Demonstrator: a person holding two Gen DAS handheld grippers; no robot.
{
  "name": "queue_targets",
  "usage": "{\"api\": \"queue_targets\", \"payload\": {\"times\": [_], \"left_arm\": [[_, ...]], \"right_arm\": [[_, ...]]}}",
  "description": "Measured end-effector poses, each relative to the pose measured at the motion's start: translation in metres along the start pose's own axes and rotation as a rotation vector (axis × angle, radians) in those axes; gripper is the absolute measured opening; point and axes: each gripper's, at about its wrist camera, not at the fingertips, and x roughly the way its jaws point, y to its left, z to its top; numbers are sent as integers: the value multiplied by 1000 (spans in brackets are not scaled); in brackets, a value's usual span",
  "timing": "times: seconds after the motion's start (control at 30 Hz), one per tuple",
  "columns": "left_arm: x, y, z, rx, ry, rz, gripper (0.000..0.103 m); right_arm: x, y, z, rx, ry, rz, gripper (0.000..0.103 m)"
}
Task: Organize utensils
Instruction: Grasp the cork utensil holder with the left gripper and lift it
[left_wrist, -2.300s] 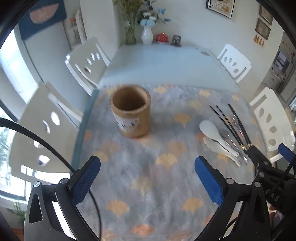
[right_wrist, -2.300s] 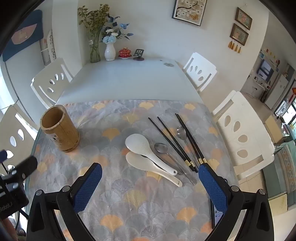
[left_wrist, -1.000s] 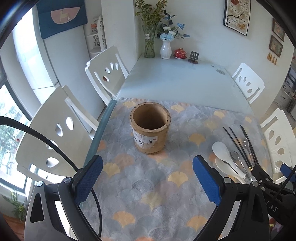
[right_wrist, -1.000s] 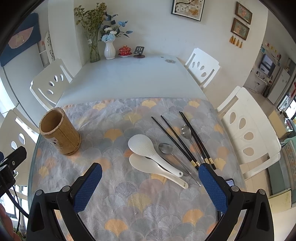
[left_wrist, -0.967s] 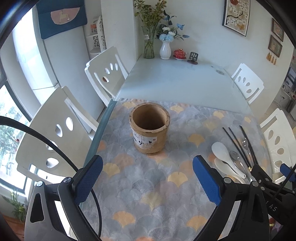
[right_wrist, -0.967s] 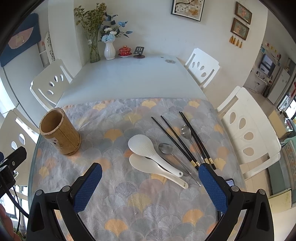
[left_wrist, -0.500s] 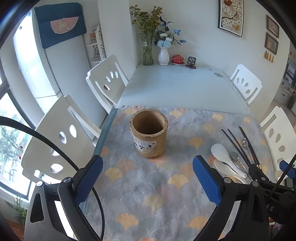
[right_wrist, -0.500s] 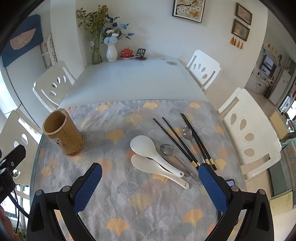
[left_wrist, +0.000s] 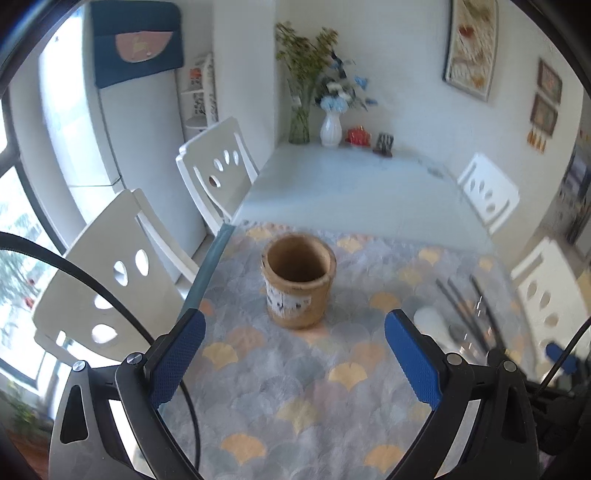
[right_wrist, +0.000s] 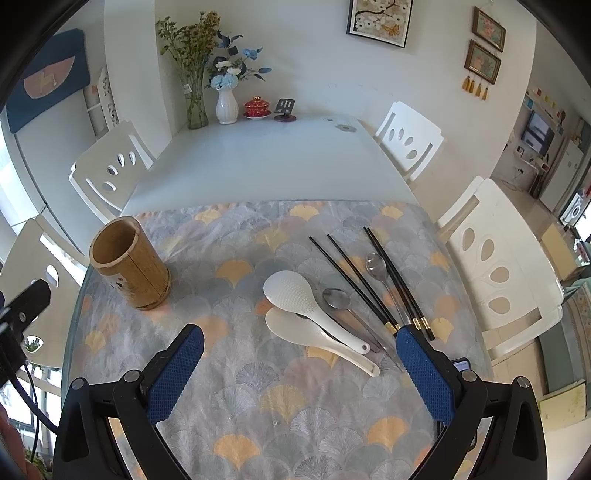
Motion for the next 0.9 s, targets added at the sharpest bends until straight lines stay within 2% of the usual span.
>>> {"api": "queue_targets", "payload": {"times": [0.1, 0.2, 0.4, 0.6, 0.7, 0.9], "left_arm": [[3, 9, -3, -25, -56, -24, 103], [20, 10, -11, -5, -87, -59, 103], [74, 7, -30, 42, -52, -53, 103], [121, 6, -49, 74, -61, -46, 103], [143, 7, -53, 74, -54, -49, 103], [180, 6, -51, 82, -62, -28, 103]], "right_arm": [[2, 1, 0, 2, 1, 1, 103], [6, 3, 0, 7, 7, 11, 103], [35, 7, -7, 18, 32, 25, 103], [66, 9, -15, 36, 43, 38, 103], [82, 11, -20, 45, 36, 39, 103], [119, 14, -34, 77, 80, 65, 103]]}}
